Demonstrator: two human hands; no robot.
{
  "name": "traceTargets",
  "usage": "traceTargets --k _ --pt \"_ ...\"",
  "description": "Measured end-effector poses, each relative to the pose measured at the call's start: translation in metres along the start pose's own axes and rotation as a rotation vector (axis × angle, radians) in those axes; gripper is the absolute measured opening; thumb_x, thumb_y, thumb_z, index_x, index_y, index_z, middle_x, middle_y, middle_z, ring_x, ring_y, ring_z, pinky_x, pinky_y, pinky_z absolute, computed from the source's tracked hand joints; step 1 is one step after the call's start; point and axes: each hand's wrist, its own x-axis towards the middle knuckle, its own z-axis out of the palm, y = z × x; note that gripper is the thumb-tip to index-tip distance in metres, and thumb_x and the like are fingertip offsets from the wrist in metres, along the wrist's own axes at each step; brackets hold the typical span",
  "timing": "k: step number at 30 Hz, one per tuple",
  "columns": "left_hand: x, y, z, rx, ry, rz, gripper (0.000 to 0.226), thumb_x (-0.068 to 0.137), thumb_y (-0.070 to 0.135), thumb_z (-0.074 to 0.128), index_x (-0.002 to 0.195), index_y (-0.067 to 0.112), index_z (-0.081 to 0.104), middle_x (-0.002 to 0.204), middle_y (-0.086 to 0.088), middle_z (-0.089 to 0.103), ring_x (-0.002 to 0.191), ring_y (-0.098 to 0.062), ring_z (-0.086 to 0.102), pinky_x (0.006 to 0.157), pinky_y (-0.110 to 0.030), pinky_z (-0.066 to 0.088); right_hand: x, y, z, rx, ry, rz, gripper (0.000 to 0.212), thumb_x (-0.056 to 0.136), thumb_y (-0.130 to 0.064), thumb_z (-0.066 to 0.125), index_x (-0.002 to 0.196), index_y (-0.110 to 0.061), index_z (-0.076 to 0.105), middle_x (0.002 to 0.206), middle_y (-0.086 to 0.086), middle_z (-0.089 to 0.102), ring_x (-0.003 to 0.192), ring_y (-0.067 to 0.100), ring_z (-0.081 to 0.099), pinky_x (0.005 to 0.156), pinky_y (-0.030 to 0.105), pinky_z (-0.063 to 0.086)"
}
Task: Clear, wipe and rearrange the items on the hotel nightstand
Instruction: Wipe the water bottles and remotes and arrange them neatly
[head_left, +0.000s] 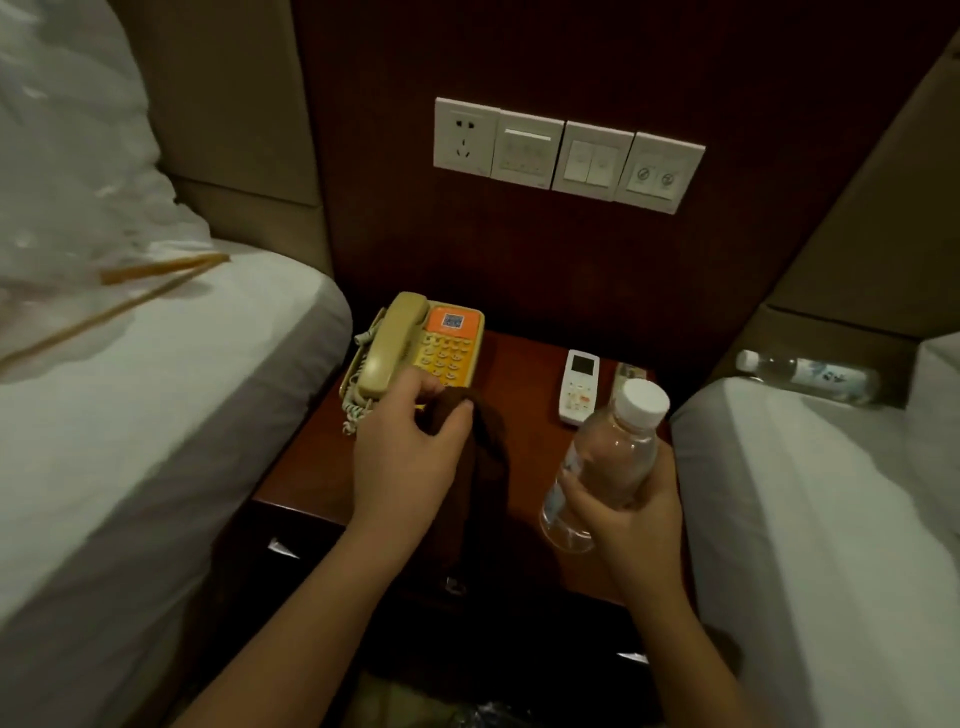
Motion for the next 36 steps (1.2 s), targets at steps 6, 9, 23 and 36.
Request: traceTargets --k 6,9,23,36 --pt "0.018 0.003 0.015 0.014 -0.023 -0.004 0.017 0.083 0.024 0.072 0.080 0.021 0.056 0.077 0.012 0.059 0.073 0.005 0.057 0.054 -0.012 0.044 0.000 -0.013 0.012 0.053 -0.050 0.013 0.069 0.058 -0.038 0.082 0.117 -0.044 0.047 0.114 -0.023 0.060 0.107 0.001 0.059 0.080 0.022 0.051" --pt "0.018 0.005 0.021 -0.319 -0.103 -0.241 0.015 0.079 0.020 0.077 0.082 0.015 0.062 0.087 -0.003 0.068 0.084 -0.014 0.067 0.063 -0.027 0.057 0.001 -0.016 0.024 0.047 -0.102 0.026 0.066 0.056 -0.046 0.077 0.115 -0.046 0.047 0.111 -0.028 0.059 0.104 -0.001 0.059 0.076 0.017 0.052" --pt "-0.013 -0.021 0.035 -0.386 -0.496 -0.236 0.054 0.074 -0.001 0.076 0.105 0.036 0.053 0.123 0.009 0.058 0.117 -0.008 0.055 0.100 -0.032 0.048 0.019 0.004 0.026 0.276 -0.194 0.116 0.085 0.052 -0.039 0.072 0.127 -0.018 0.038 0.117 0.002 0.057 0.099 0.003 0.062 0.075 0.017 0.051" --pt "-0.009 -0.048 0.040 -0.323 -0.707 -0.225 0.104 0.077 0.013 0.079 0.153 0.034 0.011 0.151 0.019 0.031 0.139 0.006 0.028 0.114 -0.023 0.031 0.037 0.005 0.009 0.147 -0.676 0.220 0.087 0.077 0.001 0.055 0.148 -0.033 0.017 0.144 0.003 0.041 0.133 0.021 0.042 0.104 0.043 0.043"
